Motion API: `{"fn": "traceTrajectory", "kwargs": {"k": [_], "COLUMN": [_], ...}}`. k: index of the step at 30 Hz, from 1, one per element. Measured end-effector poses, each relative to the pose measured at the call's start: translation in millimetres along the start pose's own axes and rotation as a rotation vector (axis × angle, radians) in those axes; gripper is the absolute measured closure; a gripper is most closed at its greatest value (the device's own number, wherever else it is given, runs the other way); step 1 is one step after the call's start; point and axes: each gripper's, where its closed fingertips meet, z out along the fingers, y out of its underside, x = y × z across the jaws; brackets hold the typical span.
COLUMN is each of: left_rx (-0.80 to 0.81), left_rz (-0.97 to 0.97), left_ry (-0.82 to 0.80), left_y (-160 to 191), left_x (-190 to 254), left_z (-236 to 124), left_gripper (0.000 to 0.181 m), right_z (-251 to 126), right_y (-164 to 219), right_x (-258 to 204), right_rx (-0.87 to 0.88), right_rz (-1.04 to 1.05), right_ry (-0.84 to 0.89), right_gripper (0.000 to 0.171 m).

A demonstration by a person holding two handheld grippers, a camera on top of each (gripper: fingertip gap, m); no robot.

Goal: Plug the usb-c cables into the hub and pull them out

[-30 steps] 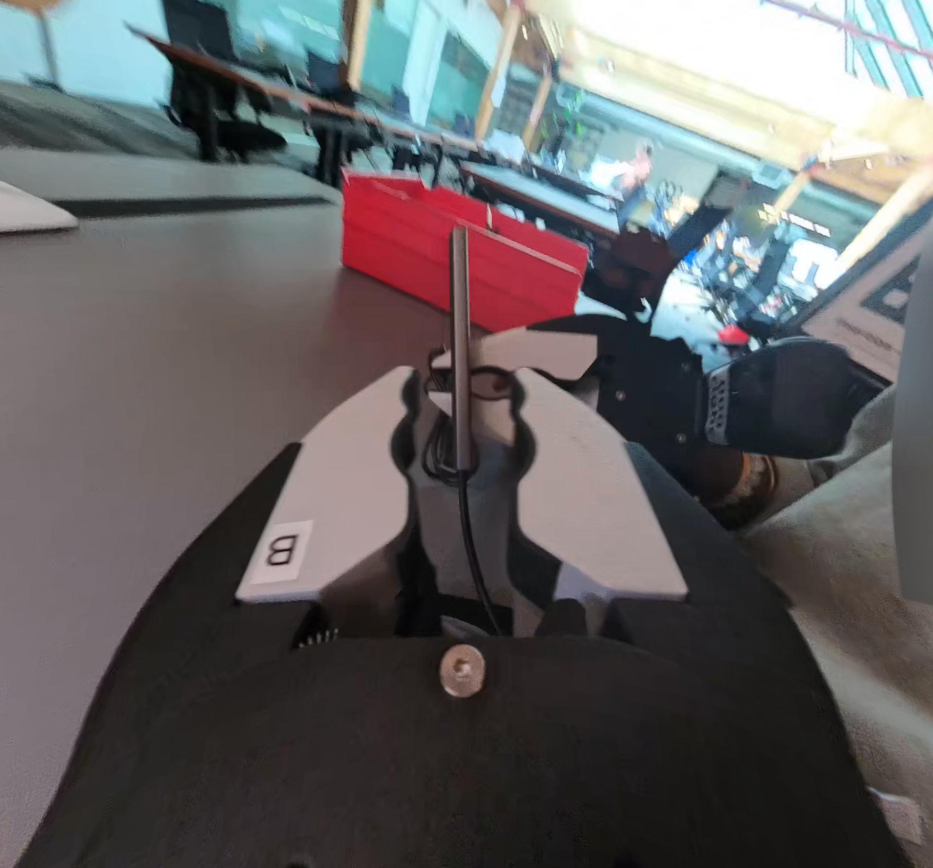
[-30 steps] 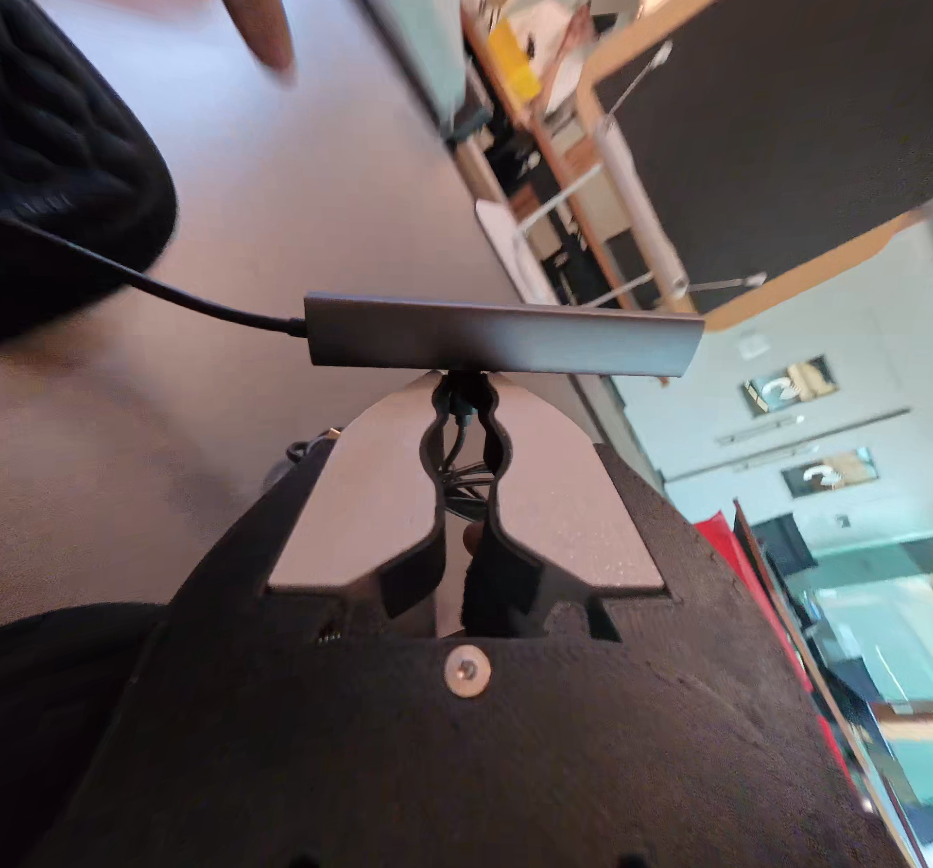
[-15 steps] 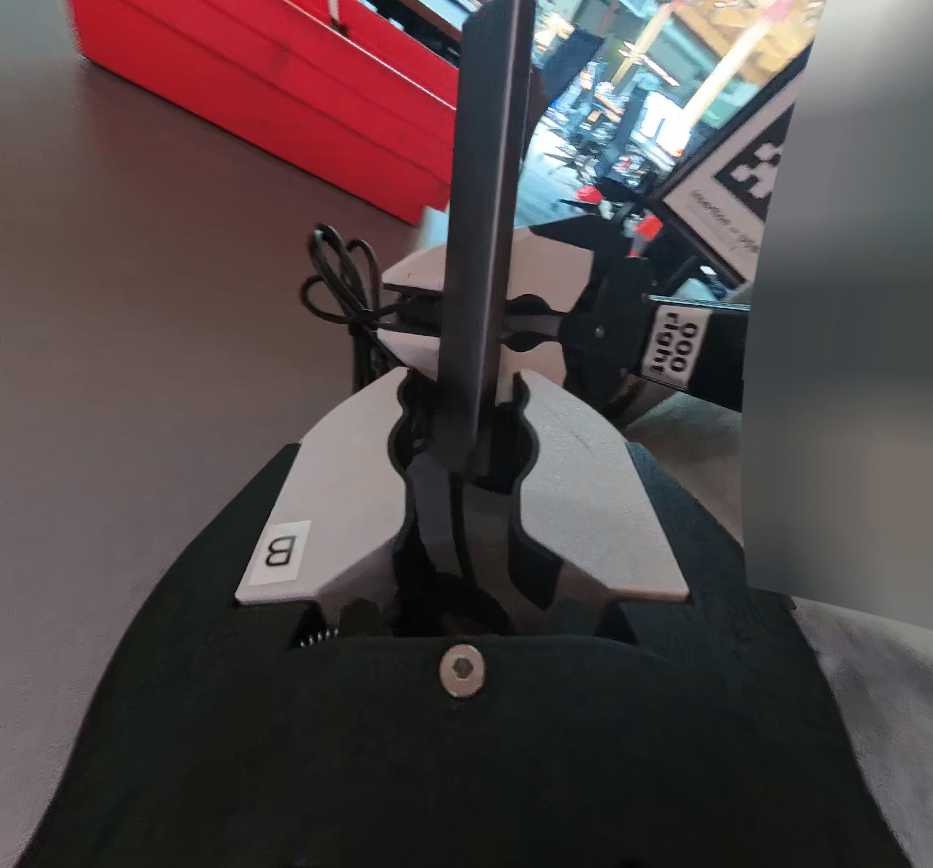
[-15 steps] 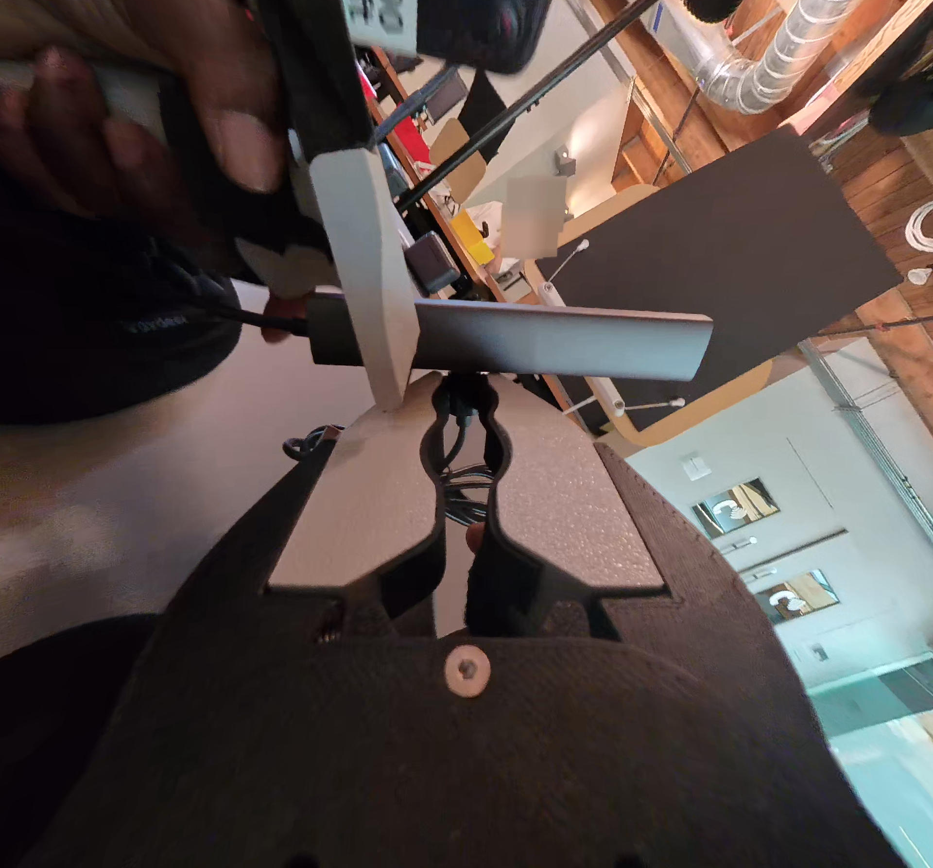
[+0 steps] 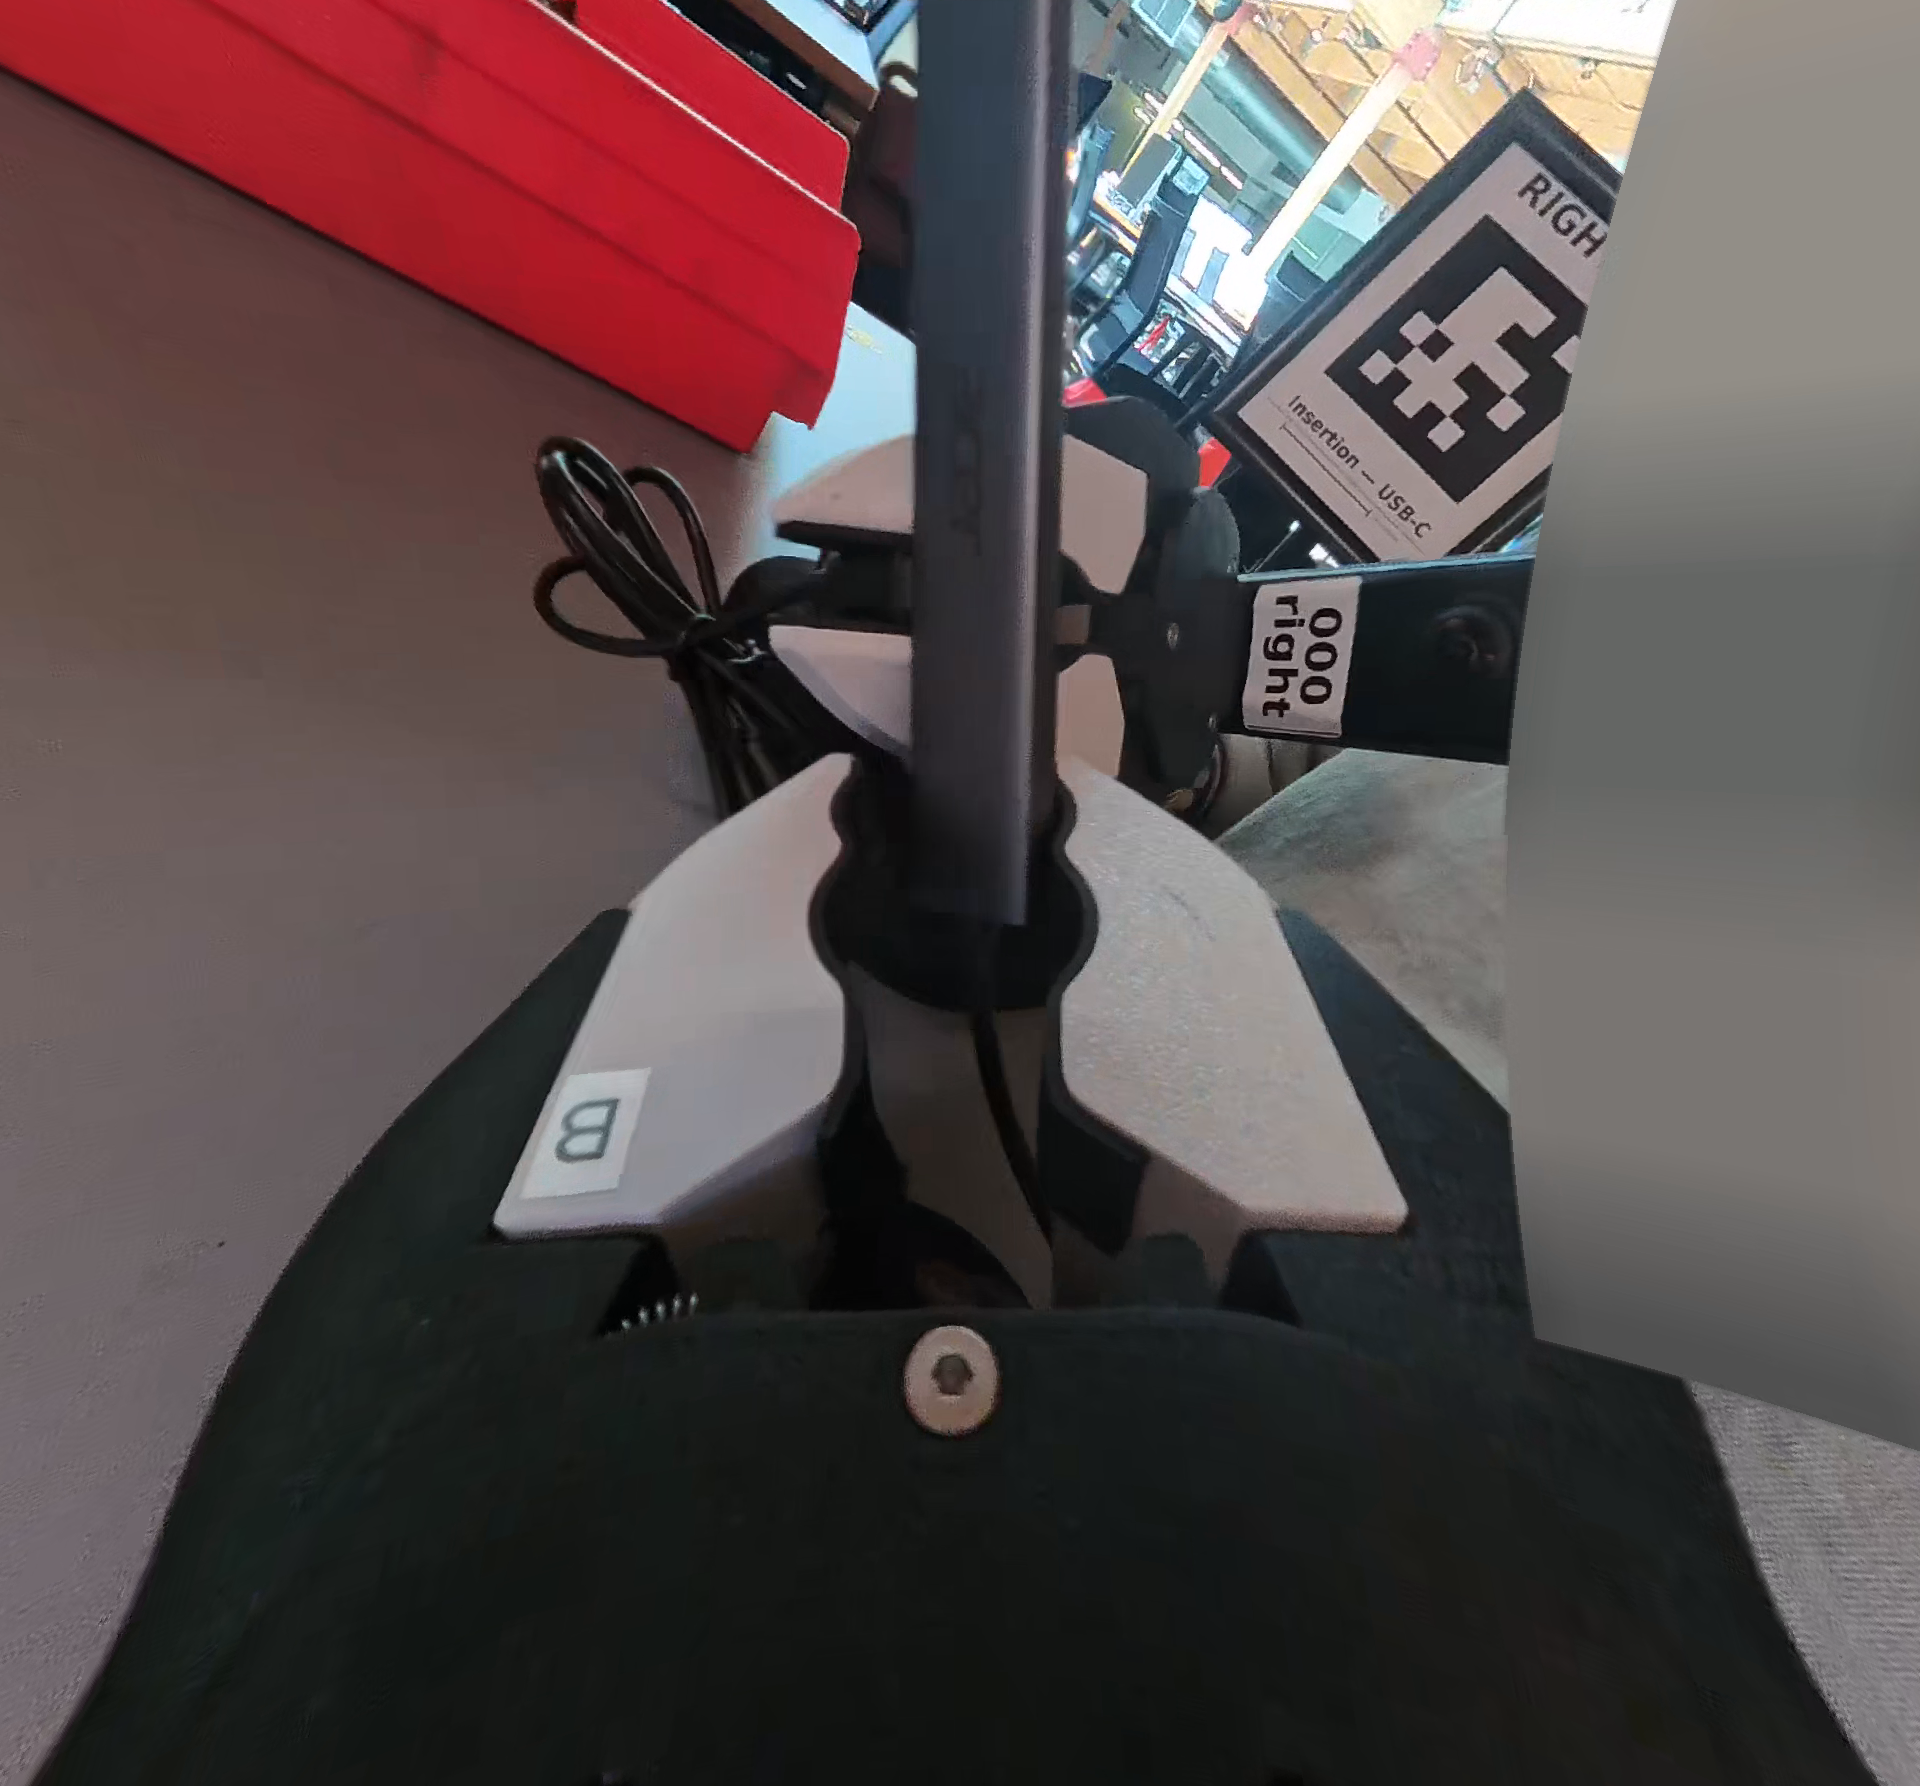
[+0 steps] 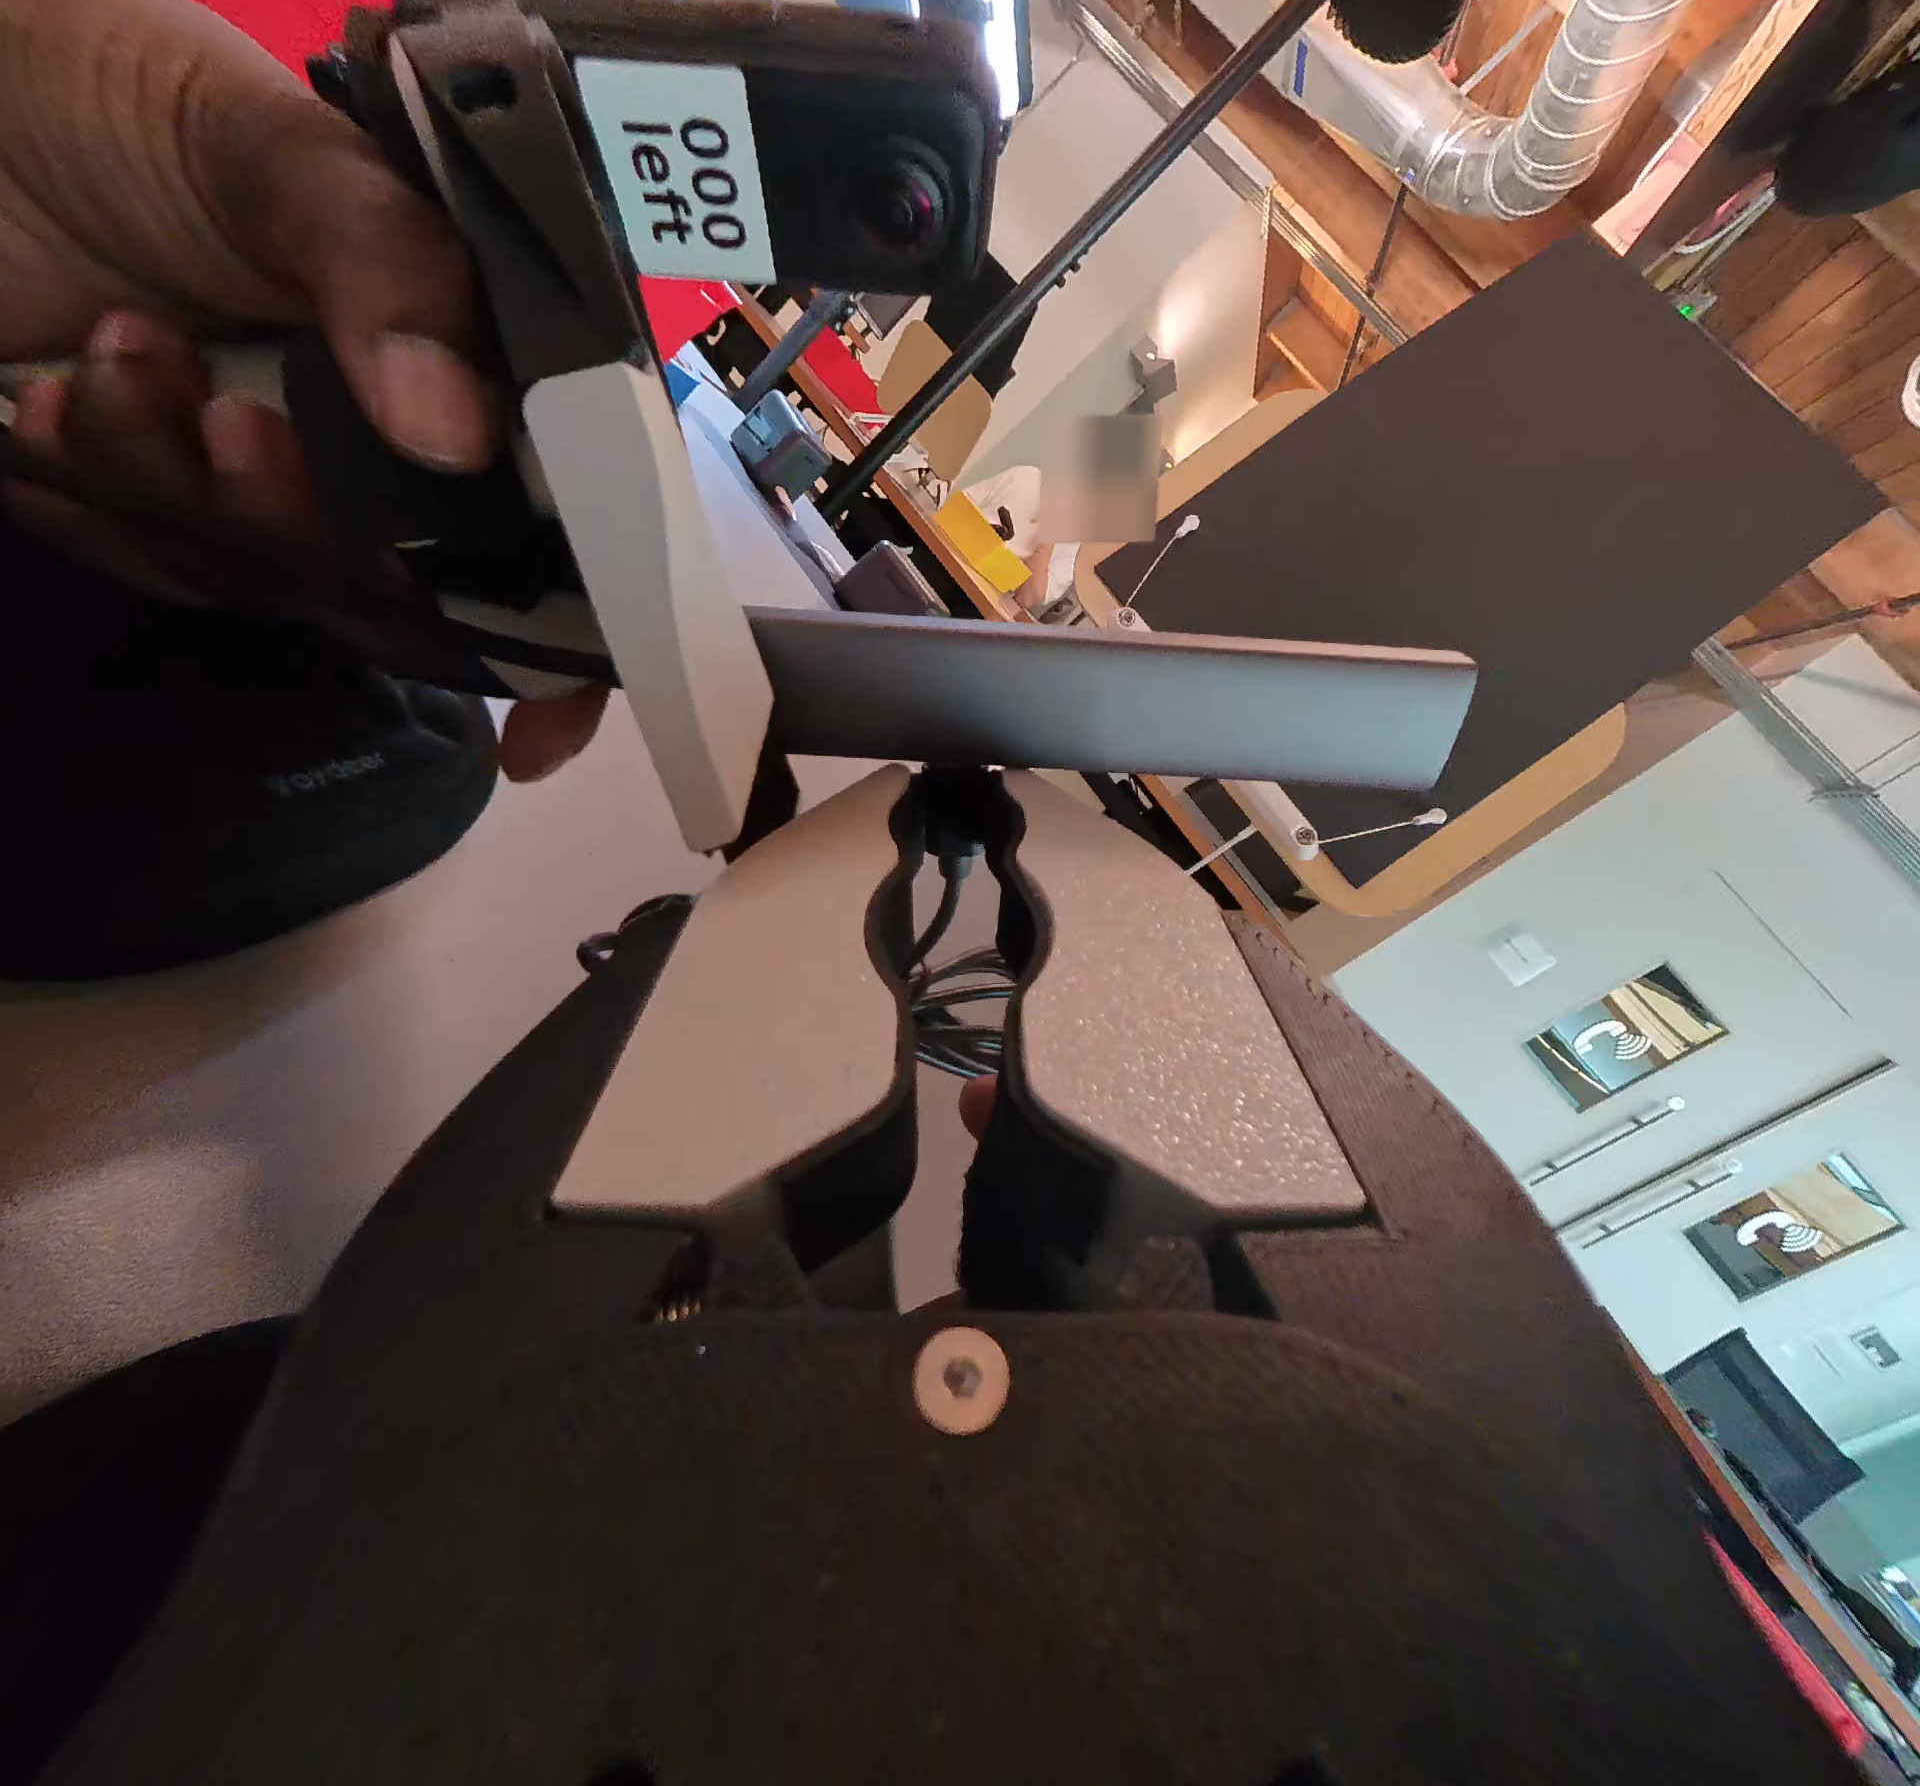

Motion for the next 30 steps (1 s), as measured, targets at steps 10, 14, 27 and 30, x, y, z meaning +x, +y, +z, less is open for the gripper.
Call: {"fn": "traceTrajectory", "kwargs": {"k": [10, 14, 27, 30], "left_rx": [0.012, 0.037, 0.159, 0.187], "left_rz": [-0.075, -0.006, 0.171, 0.201], "left_ry": [0.085, 0.001, -0.393, -0.468], "left_y": [-1.2, -2.1, -12.1, -14.7], "left_x": [6.0, 1.3, -24.8, -28.3], "left_z": [-3.1, -4.9, -18.7, -23.2], "left_gripper": [0.155, 0.164, 0.172, 0.173], "right_z": [-2.9, -1.7, 7.8, 10.1], "right_y": [-5.0, 0.6, 24.6, 28.8], "right_x": [-5.3, -5.3, -17.5, -22.3], "right_rx": [0.053, 0.021, -0.146, -0.178], "right_rz": [0.011, -0.015, 0.01, 0.01], "right_ry": [-0.061, -0.062, -0.124, -0.143], "right_gripper": [0.161, 0.161, 0.159, 0.158]}}
